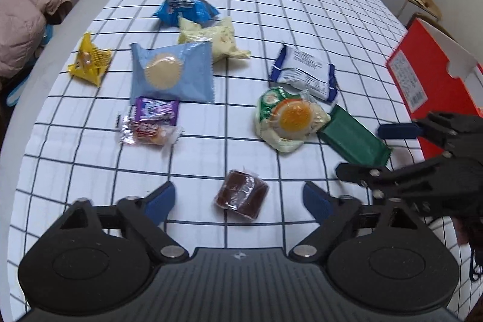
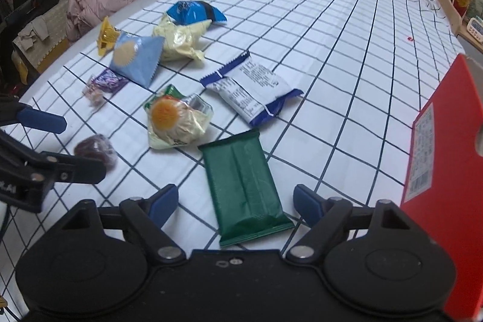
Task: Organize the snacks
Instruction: 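Grasp the brown candy with left tool while right tool grasps green bar, then carry the brown candy and green bar over the shoebox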
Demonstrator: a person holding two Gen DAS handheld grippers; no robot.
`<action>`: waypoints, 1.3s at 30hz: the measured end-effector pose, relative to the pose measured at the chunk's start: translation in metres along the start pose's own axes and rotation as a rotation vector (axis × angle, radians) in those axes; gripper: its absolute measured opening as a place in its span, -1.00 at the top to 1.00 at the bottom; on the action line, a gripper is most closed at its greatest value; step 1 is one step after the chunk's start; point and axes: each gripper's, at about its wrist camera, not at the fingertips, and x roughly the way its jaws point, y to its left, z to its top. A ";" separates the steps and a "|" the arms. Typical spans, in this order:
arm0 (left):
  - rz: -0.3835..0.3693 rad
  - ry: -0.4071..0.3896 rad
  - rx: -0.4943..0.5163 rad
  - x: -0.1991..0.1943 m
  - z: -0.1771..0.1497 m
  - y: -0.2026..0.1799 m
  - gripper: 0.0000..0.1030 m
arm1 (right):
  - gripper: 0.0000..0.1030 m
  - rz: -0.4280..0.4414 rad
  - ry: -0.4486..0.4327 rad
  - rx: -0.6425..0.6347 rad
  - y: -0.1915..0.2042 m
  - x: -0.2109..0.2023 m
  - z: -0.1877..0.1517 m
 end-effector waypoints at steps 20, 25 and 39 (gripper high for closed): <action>-0.007 0.039 0.057 0.008 -0.001 -0.009 0.27 | 0.16 -0.018 -0.043 -0.035 0.010 -0.003 -0.005; -0.027 0.058 0.017 0.004 -0.002 -0.008 0.27 | 0.16 -0.012 -0.069 0.041 0.009 -0.021 -0.010; -0.080 -0.012 0.030 -0.055 0.008 -0.056 0.27 | 0.16 -0.029 -0.155 0.147 -0.002 -0.105 -0.022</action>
